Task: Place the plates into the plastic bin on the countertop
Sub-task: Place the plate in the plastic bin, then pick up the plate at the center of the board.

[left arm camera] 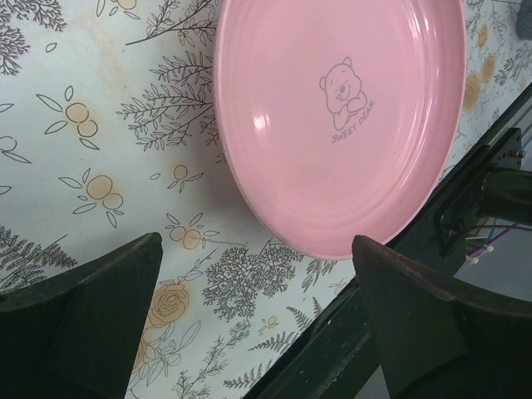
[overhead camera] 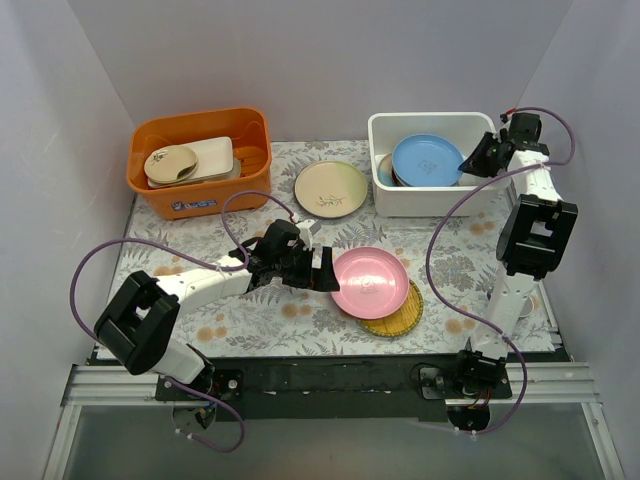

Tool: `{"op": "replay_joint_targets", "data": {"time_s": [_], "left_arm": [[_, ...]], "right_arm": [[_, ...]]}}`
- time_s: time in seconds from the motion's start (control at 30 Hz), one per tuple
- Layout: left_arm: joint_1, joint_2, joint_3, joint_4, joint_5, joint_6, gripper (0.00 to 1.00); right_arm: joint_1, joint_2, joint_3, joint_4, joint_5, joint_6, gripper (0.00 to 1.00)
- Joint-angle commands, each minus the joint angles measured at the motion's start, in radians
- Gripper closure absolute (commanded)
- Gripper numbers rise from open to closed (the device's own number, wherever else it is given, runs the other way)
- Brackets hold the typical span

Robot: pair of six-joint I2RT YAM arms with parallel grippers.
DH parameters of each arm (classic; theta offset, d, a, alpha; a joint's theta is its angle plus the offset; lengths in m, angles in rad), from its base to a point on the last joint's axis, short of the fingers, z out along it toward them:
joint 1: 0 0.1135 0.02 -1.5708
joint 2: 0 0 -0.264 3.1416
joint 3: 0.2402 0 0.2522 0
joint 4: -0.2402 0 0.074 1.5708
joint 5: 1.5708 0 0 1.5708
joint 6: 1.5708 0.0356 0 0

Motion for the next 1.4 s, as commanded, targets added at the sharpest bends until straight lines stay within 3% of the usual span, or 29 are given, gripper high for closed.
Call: {"op": "replay_joint_targets", "data": {"time_s": [0.0, 0.1, 0.13, 0.23, 0.37, 0.7, 0.83, 1.07, 1.17, 1.2, 1.27, 1.33, 1.37], "left_arm": [[-0.004, -0.031, 0.015, -0.014, -0.021, -0.001, 0.02], [-0.004, -0.034, 0.010, -0.014, -0.021, -0.008, 0.02], [-0.004, -0.032, 0.012, -0.014, -0.021, -0.010, 0.02], [-0.004, -0.029, 0.015, -0.014, -0.017, -0.013, 0.02], [-0.004, -0.016, 0.021, -0.012, -0.014, -0.016, 0.02], [-0.004, 0.069, 0.020, 0.072, 0.017, -0.074, 0.02], [-0.004, 0.109, 0.023, 0.133, 0.040, -0.090, 0.07], [-0.004, 0.196, 0.041, 0.197, 0.052, -0.129, 0.28], [-0.004, 0.210, 0.043, 0.210, 0.051, -0.157, 0.50], [-0.004, 0.212, 0.043, 0.213, 0.048, -0.163, 0.68], [-0.004, 0.205, 0.040, 0.212, 0.035, -0.175, 0.88], [-0.004, 0.186, 0.037, 0.201, 0.006, -0.183, 1.00], [-0.004, 0.176, 0.037, 0.200, -0.001, -0.182, 1.00]], "right_arm": [[-0.002, -0.079, -0.043, 0.067, -0.020, -0.003, 0.71], [0.000, -0.155, -0.084, 0.104, 0.002, 0.008, 0.48], [0.003, -0.181, -0.142, 0.139, 0.010, 0.014, 0.36], [0.006, -0.277, -0.195, 0.216, 0.029, 0.037, 0.20], [0.009, -0.335, -0.192, 0.220, 0.029, 0.037, 0.13], [0.009, -0.447, -0.279, 0.271, -0.055, 0.071, 0.13], [0.021, -0.527, -0.357, 0.297, -0.091, 0.085, 0.13], [0.021, -0.695, -0.553, 0.340, -0.134, 0.094, 0.13], [0.023, -0.766, -0.636, 0.366, -0.178, 0.115, 0.13], [0.023, -0.803, -0.658, 0.378, -0.209, 0.134, 0.13], [0.026, -0.836, -0.724, 0.406, -0.238, 0.148, 0.13], [0.040, -0.887, -0.770, 0.417, -0.280, 0.163, 0.13], [0.047, -0.904, -0.795, 0.447, -0.296, 0.168, 0.13]]}}
